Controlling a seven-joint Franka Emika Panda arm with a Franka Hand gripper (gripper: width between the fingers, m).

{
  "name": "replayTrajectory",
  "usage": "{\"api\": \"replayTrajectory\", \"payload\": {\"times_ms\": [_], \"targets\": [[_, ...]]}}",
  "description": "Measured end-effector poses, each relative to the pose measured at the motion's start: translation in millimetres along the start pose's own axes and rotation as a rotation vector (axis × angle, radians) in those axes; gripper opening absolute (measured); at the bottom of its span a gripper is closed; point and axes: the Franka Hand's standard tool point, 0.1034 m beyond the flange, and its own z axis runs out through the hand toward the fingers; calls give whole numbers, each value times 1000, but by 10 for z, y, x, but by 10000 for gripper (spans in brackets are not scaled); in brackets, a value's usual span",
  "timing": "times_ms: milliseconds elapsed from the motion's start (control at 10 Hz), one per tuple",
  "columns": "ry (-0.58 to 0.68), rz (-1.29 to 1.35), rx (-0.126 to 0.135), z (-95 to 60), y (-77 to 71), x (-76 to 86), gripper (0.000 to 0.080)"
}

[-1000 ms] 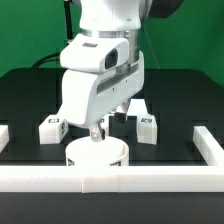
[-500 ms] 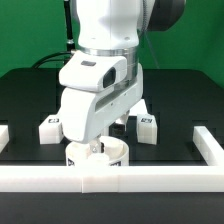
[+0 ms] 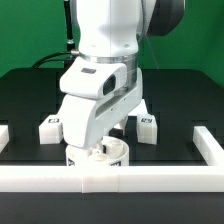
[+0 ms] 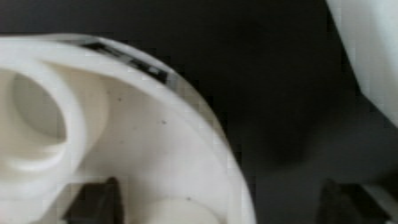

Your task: Assemble stool

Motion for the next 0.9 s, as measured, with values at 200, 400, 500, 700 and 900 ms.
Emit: {"api": "replayTrajectory", "payload": {"times_ms": [200, 400, 500, 700, 900], "targets": [[0, 0, 0, 1, -1, -1, 422], [-5, -1, 9, 10, -26, -7, 106], [-2, -1, 4, -4, -12, 2, 106], [-1, -1, 3, -5, -11, 4, 37], [-1, -1, 3, -5, -11, 4, 35]]}}
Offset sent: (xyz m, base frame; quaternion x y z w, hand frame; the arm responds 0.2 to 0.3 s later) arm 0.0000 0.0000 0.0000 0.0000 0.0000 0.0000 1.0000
